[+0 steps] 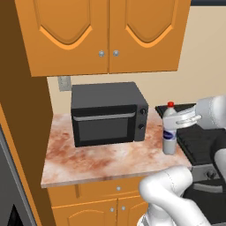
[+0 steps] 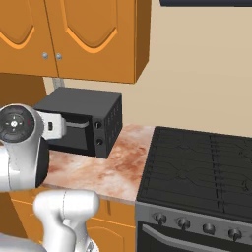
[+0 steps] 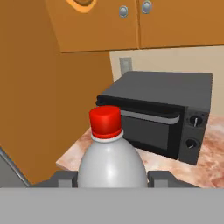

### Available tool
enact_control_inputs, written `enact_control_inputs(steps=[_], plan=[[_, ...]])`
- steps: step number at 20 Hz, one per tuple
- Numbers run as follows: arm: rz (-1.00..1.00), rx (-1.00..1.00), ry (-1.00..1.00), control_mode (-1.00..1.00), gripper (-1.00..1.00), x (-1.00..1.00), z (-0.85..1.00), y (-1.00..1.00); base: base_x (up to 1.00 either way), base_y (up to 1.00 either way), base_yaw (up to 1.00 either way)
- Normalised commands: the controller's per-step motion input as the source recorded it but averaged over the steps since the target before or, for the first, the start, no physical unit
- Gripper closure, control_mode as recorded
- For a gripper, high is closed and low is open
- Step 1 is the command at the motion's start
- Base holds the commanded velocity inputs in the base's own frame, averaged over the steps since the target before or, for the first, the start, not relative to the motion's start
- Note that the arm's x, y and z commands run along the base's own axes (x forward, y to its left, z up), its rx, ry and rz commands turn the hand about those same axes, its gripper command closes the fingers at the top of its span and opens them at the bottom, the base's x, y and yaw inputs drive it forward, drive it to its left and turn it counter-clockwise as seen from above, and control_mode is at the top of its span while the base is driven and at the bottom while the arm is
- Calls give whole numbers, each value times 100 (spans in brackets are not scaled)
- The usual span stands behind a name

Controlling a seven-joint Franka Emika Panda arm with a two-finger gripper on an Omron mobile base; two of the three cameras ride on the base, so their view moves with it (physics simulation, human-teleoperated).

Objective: Take the bottled waters from the counter and place them in the freezer to freeze. Close the freezer door after placing the bottles.

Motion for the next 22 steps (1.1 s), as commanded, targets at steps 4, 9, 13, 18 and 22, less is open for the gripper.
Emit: enact_control_inputs(steps=[4, 9, 13, 18, 22], plan=[[-5, -3, -13, -100, 100, -50, 0, -5, 0, 0, 0], [-21, 0, -11, -100, 100, -59, 0, 0, 0, 0, 0], [-33, 2, -14, -100, 100, -63, -1, -12, 0, 0, 0], [-30, 4, -20, -100, 100, -65, 0, -23, 0, 0, 0], [-16, 0, -26, -100, 100, -54, 0, -25, 0, 0, 0]])
